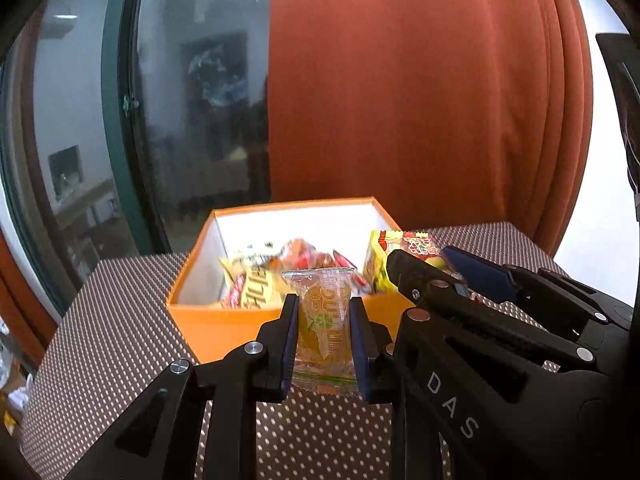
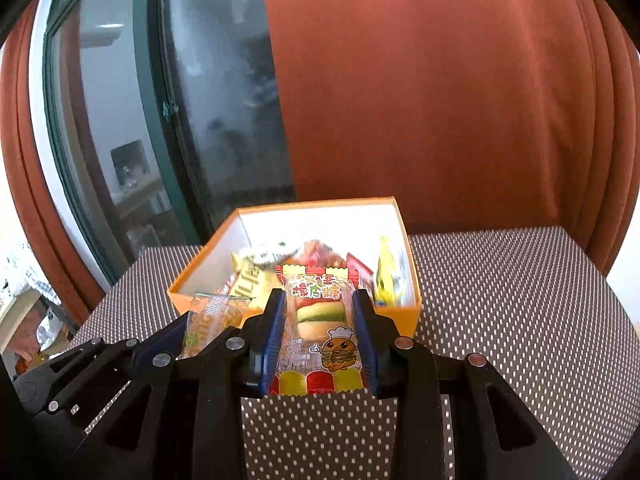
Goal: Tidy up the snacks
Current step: 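Lift both held packets and carry them over the orange box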
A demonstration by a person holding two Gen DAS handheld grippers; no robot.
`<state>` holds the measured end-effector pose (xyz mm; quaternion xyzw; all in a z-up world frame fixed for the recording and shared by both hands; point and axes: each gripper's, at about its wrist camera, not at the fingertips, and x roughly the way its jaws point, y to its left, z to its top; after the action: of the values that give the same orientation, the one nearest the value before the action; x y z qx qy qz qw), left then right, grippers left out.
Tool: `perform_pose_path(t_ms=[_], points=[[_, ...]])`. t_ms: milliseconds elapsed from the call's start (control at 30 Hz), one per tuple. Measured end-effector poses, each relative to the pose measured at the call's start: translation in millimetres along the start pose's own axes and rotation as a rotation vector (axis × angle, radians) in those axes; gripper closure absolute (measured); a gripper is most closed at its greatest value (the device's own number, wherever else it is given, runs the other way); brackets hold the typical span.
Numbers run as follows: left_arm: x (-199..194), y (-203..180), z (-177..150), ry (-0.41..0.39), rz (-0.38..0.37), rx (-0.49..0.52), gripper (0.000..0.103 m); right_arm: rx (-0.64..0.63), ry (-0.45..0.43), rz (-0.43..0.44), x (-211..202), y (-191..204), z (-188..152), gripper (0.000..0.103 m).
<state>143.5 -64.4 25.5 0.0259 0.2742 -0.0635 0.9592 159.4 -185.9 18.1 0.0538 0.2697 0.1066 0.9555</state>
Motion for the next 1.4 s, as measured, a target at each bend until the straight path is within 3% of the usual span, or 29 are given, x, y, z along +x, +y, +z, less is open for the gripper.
perform_pose_path(t_ms=[367,767,1067,1133,1400], points=[[16,14,40,-0.054,0.019,0.01,0.08,-0.008,-0.067,0.015,16,5,40,0.066],[60,21,83,-0.086,0.072,0.06,0.08,0.026,-0.104,0.06,62,-4,79,0.066],[120,29,87,0.005,0.099,0.058,0.08,0.057,-0.055,0.052,117,-15,88,0.066],[138,30,84,0.034,0.131,0.071,0.08,0.064,-0.033,0.059,134,-18,87,0.066],[187,38,70,0.142,0.118,0.025,0.08,0.048,0.088,0.01,192,-23,75,0.066]])
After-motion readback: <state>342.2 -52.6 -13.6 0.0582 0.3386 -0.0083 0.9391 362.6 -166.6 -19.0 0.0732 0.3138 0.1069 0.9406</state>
